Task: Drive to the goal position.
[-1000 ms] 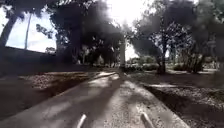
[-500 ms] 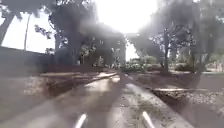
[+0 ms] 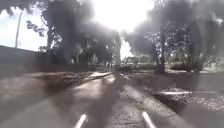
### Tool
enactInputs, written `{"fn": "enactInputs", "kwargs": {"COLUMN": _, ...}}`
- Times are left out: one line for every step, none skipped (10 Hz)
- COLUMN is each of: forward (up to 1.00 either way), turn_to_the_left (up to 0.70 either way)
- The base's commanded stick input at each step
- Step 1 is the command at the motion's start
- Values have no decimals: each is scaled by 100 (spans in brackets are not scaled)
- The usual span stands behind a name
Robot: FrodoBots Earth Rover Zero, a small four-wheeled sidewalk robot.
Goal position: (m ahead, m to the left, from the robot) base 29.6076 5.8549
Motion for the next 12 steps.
{"fn": "enactInputs", "kwargs": {"forward": 100, "turn_to_the_left": 0}}
{"fn": "enactInputs", "kwargs": {"forward": 100, "turn_to_the_left": 0}}
{"fn": "enactInputs", "kwargs": {"forward": 100, "turn_to_the_left": 0}}
{"fn": "enactInputs", "kwargs": {"forward": 100, "turn_to_the_left": 0}}
{"fn": "enactInputs", "kwargs": {"forward": 100, "turn_to_the_left": 0}}
{"fn": "enactInputs", "kwargs": {"forward": 100, "turn_to_the_left": 0}}
{"fn": "enactInputs", "kwargs": {"forward": 100, "turn_to_the_left": 24}}
{"fn": "enactInputs", "kwargs": {"forward": 100, "turn_to_the_left": 8}}
{"fn": "enactInputs", "kwargs": {"forward": 100, "turn_to_the_left": 0}}
{"fn": "enactInputs", "kwargs": {"forward": 100, "turn_to_the_left": 0}}
{"fn": "enactInputs", "kwargs": {"forward": 100, "turn_to_the_left": 0}}
{"fn": "enactInputs", "kwargs": {"forward": 100, "turn_to_the_left": 0}}
